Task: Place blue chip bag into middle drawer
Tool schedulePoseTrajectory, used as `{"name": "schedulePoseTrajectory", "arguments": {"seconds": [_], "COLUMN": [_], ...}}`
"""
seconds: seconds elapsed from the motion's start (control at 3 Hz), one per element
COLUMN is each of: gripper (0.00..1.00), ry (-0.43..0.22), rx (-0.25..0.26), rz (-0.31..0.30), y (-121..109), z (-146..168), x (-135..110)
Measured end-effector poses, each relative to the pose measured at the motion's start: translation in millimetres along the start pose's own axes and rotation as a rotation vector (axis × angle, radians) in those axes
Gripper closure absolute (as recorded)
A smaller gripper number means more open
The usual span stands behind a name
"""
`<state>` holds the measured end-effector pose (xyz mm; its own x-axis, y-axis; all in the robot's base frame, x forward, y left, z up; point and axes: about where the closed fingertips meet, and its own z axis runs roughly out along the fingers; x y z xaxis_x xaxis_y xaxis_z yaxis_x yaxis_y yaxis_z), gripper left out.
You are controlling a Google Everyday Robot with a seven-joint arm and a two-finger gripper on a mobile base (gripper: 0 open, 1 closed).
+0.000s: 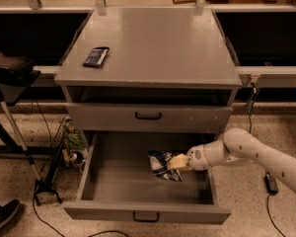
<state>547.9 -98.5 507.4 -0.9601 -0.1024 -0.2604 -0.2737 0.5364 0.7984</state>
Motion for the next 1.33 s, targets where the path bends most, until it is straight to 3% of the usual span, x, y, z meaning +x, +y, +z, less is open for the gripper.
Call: {"name": "schedulePoseTrajectory", "arguments": {"seconds": [1.0, 1.33], "gripper": [0.06, 0.00], "ry": [-0.067, -0.081], "rx": [-0.029, -0.031], "rz": [0.032, 0.033], "y": [-5.5, -5.3], "z": [18.8, 17.3], "x": [-16.5, -14.1]}}
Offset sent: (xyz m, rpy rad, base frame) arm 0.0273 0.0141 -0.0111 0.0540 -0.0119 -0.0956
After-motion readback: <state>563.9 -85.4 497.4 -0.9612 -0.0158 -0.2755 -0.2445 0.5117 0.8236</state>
